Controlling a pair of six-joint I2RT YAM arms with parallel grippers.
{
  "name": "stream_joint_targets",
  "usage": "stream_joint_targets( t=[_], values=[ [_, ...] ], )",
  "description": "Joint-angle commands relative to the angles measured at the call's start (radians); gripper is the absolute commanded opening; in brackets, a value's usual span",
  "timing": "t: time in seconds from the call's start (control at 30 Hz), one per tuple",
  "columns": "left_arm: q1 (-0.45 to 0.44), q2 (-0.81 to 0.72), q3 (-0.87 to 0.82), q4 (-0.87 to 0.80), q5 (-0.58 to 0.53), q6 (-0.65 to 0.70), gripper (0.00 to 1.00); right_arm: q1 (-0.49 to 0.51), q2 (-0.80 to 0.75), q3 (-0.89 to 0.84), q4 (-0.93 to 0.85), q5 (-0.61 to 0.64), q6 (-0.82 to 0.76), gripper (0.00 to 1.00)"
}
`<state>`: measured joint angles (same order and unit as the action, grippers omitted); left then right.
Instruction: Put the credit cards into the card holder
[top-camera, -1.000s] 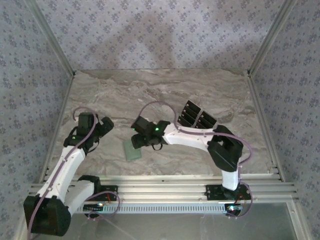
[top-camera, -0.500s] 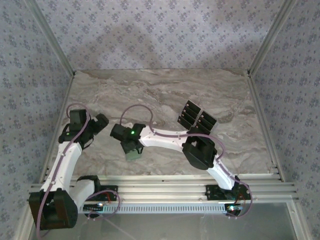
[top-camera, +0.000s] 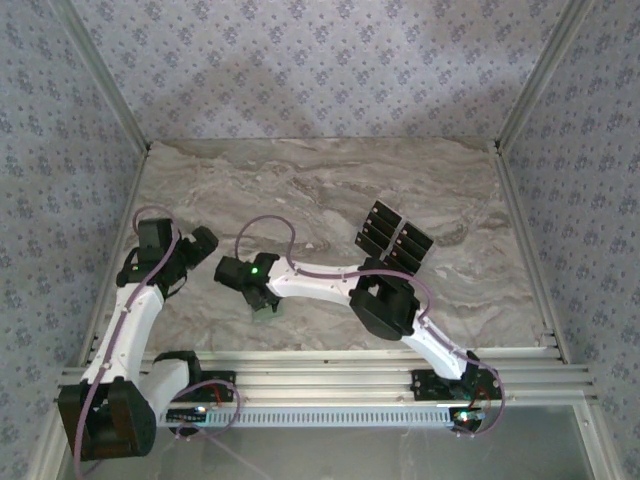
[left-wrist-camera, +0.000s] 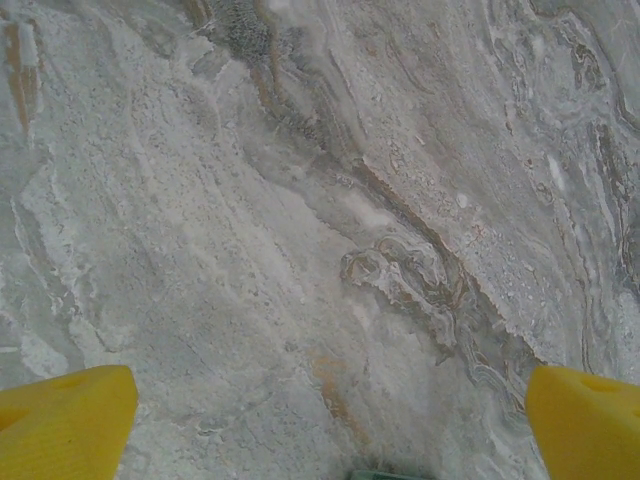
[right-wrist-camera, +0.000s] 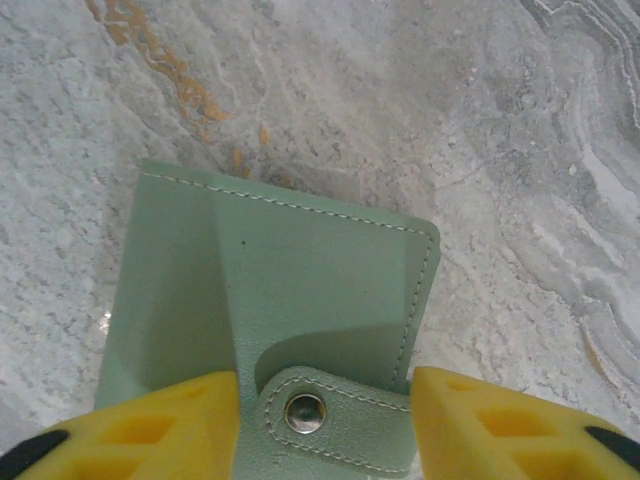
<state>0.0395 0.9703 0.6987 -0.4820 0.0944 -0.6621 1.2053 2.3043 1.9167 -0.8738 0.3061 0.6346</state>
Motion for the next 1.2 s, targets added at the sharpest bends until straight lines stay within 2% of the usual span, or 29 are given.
stream_joint_targets(
  t=[0.0, 0.4, 0.57, 0.73, 0.83, 0.97, 1.17],
  values=[
    [0.008, -0.017, -0.008, 0.014, 0.019, 0.024, 1.00, 0.006, 0.017, 0.022, -0.045, 0.048, 0.004, 0.44],
    [0.009, -0.020, -0.002, 0.008, 0.042, 0.023, 1.00, -0.001, -0.013, 0.006, -0.034, 0.053, -0.053, 0.00],
    [0.007, -0.030, -0.010, -0.002, 0.084, 0.029, 1.00, -0.014, -0.127, -0.074, 0.015, 0.079, -0.068, 0.00],
    [-0.013, -0.039, -0.054, 0.012, 0.182, 0.015, 1.00, -0.057, -0.299, -0.245, 0.136, 0.050, -0.056, 0.00],
    [-0.069, -0.055, -0.086, 0.029, 0.189, -0.007, 1.00, -0.089, -0.382, -0.346, 0.207, 0.014, -0.036, 0.00],
    [-0.161, -0.106, -0.154, 0.130, 0.186, -0.114, 1.00, -0.117, -0.455, -0.433, 0.264, -0.004, -0.018, 0.00],
    [-0.310, -0.136, -0.207, 0.282, 0.109, -0.255, 1.00, -0.138, -0.511, -0.497, 0.311, -0.008, -0.002, 0.00]
  ],
)
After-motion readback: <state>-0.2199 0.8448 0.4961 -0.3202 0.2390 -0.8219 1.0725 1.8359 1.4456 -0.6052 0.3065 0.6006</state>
